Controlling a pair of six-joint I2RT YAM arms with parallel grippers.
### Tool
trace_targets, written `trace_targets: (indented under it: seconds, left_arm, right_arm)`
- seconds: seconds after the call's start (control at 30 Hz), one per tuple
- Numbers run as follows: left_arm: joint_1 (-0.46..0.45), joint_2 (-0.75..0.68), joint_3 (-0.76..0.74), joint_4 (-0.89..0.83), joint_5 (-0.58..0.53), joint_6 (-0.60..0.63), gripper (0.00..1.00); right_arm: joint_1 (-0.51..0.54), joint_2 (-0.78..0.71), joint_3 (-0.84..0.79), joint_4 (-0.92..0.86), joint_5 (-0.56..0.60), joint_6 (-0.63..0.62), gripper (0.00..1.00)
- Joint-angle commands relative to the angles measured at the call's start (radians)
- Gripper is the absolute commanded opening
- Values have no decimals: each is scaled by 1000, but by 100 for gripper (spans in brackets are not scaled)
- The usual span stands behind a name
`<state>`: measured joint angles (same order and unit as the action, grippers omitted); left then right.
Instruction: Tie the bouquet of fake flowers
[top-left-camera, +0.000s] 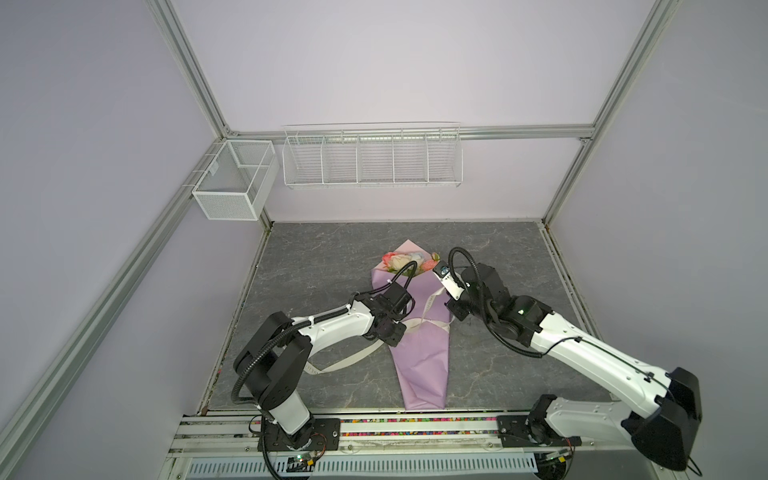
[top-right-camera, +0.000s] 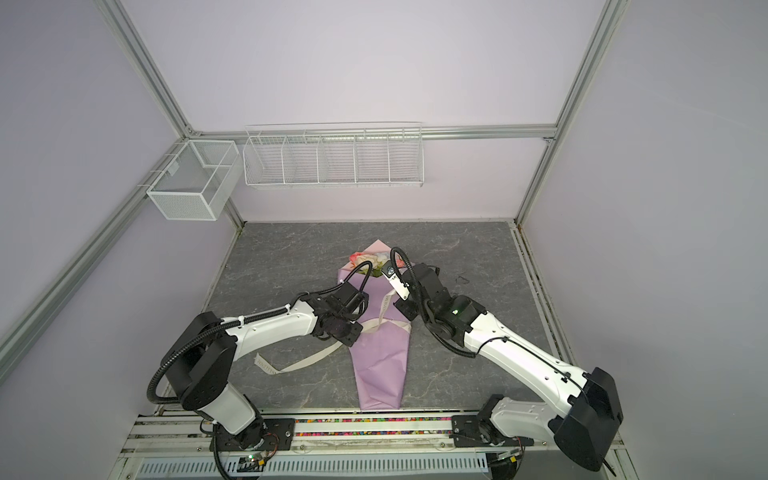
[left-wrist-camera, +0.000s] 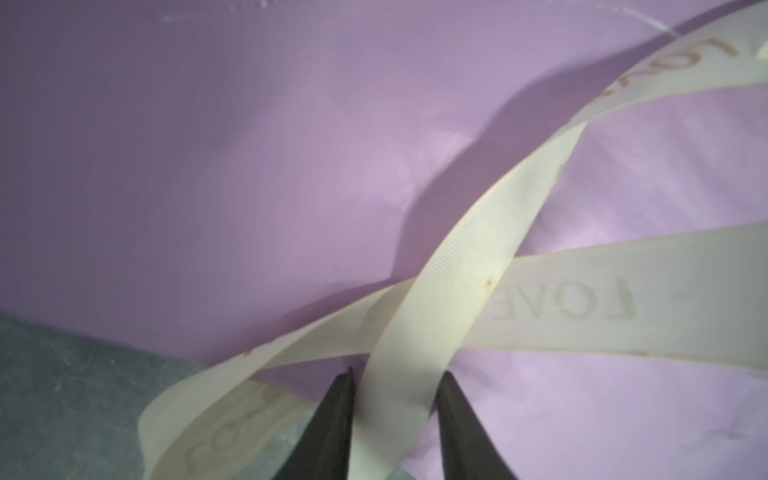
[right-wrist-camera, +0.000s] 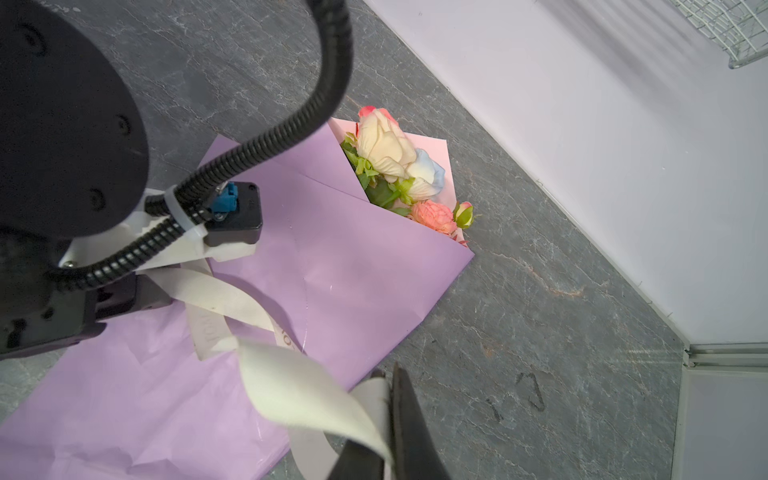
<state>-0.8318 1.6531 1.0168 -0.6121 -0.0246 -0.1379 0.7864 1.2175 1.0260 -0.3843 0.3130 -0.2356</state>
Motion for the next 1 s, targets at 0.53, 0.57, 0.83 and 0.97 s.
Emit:
trace_targets:
  seconds: [0.53, 0.57, 0.83, 0.97]
  left_arm:
    - [-6, -270, -68, 15, 113, -65, 0]
    - [-5, -287, -80, 26, 118, -77, 0]
    - [-5, -385, -110, 77, 182, -111, 0]
    - [-6, -400, -101, 77, 202, -104, 0]
  right_arm:
    - [-19, 10, 10, 16, 0, 53, 11]
    - [-22, 10, 15, 24, 2, 55, 11]
    - [-28, 31, 58, 159, -51, 30, 11]
    - [-31, 80, 101, 207, -37, 52, 12]
